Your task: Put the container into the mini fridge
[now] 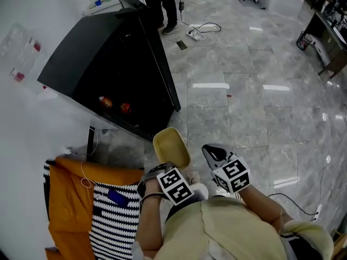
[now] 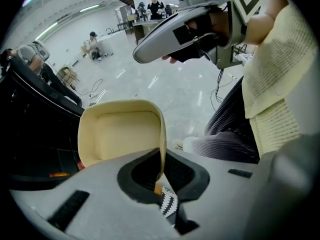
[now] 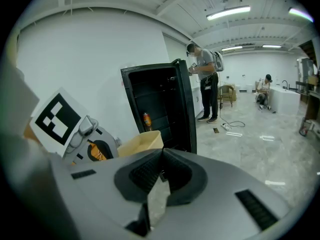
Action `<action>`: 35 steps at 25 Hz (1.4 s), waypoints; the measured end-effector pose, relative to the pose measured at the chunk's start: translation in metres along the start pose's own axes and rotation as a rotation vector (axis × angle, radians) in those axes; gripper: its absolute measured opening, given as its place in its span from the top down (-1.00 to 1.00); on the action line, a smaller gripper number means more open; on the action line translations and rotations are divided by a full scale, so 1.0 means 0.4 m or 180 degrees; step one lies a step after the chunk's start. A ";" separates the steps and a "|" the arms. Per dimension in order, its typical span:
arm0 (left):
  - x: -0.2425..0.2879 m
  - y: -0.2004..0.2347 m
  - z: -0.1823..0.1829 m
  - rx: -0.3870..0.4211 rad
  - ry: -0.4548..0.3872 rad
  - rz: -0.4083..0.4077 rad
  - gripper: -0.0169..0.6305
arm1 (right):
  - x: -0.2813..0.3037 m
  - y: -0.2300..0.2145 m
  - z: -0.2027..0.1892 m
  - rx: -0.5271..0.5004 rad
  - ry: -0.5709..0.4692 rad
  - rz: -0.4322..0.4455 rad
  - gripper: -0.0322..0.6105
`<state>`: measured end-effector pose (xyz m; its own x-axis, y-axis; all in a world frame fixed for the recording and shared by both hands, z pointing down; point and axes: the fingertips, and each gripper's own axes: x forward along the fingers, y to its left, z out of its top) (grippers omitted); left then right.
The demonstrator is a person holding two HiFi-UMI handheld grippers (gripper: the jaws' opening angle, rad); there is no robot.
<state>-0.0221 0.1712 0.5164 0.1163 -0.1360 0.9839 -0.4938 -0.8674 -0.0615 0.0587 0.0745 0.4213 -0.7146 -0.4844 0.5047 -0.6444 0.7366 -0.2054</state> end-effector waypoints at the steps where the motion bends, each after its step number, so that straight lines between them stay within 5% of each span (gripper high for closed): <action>1: 0.001 0.012 -0.004 0.0005 -0.0001 0.0007 0.86 | 0.014 0.002 0.008 -0.0013 0.0002 0.0009 0.80; 21: 0.020 0.199 -0.059 -0.0151 -0.0014 0.0106 0.87 | 0.183 -0.002 0.103 -0.0226 0.0086 0.0098 0.80; 35: 0.081 0.368 0.014 -0.0679 0.0091 0.0195 0.86 | 0.337 -0.120 0.192 -0.0371 0.0152 0.0583 0.80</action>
<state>-0.0861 0.0365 0.5381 0.0575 -0.1692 0.9839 -0.6706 -0.7367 -0.0874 -0.0275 -0.0625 0.4348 -0.8013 -0.3167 0.5076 -0.4673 0.8611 -0.2005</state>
